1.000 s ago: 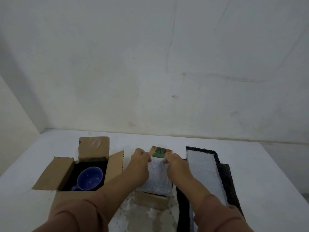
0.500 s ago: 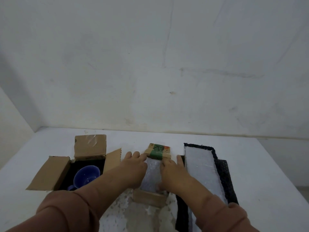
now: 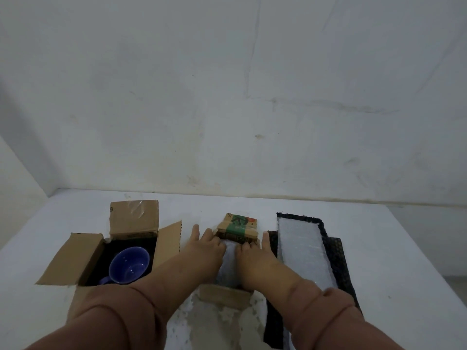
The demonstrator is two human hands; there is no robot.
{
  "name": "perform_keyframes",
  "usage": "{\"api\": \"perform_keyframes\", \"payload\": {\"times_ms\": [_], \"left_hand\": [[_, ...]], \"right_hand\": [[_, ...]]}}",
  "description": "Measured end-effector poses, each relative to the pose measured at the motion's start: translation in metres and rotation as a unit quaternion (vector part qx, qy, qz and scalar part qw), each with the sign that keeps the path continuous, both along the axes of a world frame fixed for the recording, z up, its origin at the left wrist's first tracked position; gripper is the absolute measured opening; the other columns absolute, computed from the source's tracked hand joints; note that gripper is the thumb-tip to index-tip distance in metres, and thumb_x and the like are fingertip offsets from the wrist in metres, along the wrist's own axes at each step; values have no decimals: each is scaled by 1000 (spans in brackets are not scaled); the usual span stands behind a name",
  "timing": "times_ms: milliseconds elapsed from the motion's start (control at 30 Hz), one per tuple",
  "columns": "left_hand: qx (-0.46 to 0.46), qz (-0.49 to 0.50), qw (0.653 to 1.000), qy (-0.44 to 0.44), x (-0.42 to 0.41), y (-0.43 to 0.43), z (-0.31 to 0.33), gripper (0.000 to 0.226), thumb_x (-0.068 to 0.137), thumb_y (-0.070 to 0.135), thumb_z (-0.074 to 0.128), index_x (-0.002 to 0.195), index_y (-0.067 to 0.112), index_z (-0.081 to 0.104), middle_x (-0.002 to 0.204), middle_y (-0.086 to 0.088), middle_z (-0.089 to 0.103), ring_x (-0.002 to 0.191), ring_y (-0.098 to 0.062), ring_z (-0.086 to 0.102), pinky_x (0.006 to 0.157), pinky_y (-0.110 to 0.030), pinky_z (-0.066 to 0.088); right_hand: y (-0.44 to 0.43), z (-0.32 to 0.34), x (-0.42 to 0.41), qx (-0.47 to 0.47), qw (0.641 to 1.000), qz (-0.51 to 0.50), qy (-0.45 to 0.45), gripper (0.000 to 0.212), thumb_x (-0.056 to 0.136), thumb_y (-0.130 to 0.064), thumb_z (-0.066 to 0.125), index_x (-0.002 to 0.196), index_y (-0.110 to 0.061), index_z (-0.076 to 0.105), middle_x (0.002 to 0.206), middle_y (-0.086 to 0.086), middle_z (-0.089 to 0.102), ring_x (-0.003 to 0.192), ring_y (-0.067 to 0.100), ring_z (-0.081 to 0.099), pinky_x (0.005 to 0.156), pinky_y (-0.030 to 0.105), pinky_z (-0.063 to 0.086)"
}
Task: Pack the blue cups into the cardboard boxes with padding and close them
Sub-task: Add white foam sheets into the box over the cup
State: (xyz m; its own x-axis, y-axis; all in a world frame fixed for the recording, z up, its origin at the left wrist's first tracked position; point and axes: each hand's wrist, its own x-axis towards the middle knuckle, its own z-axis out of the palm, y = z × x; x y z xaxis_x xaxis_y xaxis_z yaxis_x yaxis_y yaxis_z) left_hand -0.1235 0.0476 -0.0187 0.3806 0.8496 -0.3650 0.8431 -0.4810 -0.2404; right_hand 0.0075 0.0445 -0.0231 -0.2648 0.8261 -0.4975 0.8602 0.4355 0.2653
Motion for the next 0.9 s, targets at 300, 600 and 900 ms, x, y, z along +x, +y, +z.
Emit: {"api": "perform_keyframes", "payload": {"times_ms": [300,600,900], "left_hand": [[-44,36,998,-15,1,-1,-2,71,86,36,58,145,13,25,155,-8,24,146,-33,2,113,-64,-6],[-32,66,972,-225,39,-9,6,38,89,15,49,126,23,54,135,-4,46,126,-25,39,108,-40,31],[-310,260,787,-466,145,-50,-32,31,93,4,44,121,8,55,117,-7,54,102,-17,51,86,-24,42]], "right_hand": [[4,2,18,-62,991,-17,117,78,88,-35,57,149,-15,12,149,11,26,139,30,24,113,60,-6],[-21,8,104,24,879,-260,400,41,94,-12,47,135,-16,49,143,8,43,128,20,45,100,19,33],[-72,-47,144,-17,915,-332,230,31,93,-12,41,121,-6,53,133,14,44,116,26,50,95,30,42]]}}
